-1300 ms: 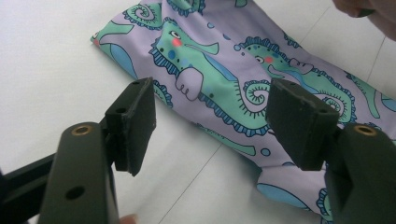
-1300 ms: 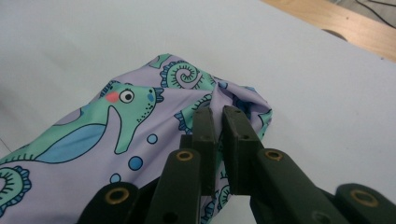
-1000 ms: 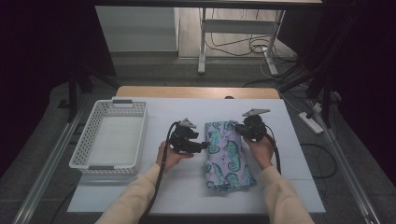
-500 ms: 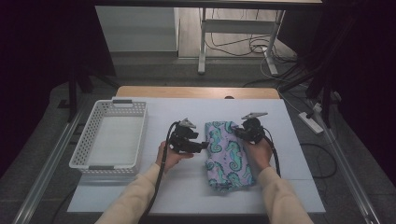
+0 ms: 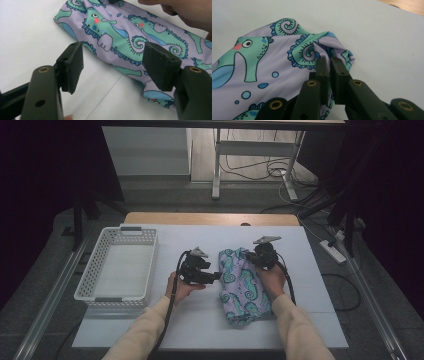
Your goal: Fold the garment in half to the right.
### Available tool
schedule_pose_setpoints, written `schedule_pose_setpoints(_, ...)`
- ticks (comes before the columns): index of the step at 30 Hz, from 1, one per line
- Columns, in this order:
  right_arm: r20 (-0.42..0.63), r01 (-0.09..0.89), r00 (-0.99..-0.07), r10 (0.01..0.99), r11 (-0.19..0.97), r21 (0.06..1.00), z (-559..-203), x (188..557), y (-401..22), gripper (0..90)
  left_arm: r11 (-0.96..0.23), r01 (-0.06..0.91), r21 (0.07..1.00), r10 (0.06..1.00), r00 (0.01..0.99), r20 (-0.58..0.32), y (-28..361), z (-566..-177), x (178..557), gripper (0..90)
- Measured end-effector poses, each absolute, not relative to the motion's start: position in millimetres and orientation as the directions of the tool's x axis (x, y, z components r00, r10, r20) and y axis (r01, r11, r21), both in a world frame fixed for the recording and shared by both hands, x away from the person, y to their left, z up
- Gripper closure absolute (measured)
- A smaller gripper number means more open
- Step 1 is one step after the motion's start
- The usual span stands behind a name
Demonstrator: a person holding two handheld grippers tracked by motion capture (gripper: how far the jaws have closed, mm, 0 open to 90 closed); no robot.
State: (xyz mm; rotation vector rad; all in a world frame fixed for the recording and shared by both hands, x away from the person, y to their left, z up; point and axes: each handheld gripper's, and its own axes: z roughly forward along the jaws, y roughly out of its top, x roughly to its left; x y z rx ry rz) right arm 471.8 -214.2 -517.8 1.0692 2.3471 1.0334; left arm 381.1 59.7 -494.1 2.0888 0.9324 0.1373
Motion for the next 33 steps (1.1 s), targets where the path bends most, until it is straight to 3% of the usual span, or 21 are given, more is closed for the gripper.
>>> schedule_pose_setpoints(3,-0.024,0.508,-0.646,0.763,0.454,0.732,-520,473,-216,81.9,-0.385,0.569,0.727,0.661,0.719,-0.213,60,-494,381,33.6)
schedule_pose_setpoints(8,0.021,0.528,-0.627,0.778,0.406,0.746,-513,470,-223,62.5,-0.385,0.57,0.726,0.663,0.718,-0.212,61,-494,381,33.6)
schedule_pose_setpoints(11,0.034,0.523,-0.63,0.776,0.392,0.757,-503,463,-225,57.0,-0.384,0.57,0.726,0.663,0.718,-0.213,61,-494,382,33.5)
schedule_pose_setpoints(22,0.027,0.476,-0.702,0.712,0.44,0.762,-488,423,-223,53.5,-0.385,0.568,0.727,0.661,0.72,-0.212,60,-494,383,33.5)
schedule_pose_setpoints(25,0.019,0.464,-0.726,0.687,0.469,0.751,-488,411,-222,57.0,-0.386,0.566,0.729,0.66,0.722,-0.21,59,-494,383,33.5)
schedule_pose_setpoints(33,0.02,0.4,-0.828,0.56,0.567,0.72,-487,371,-213,85.9,-0.392,0.564,0.727,0.657,0.725,-0.208,58,-494,383,33.3)
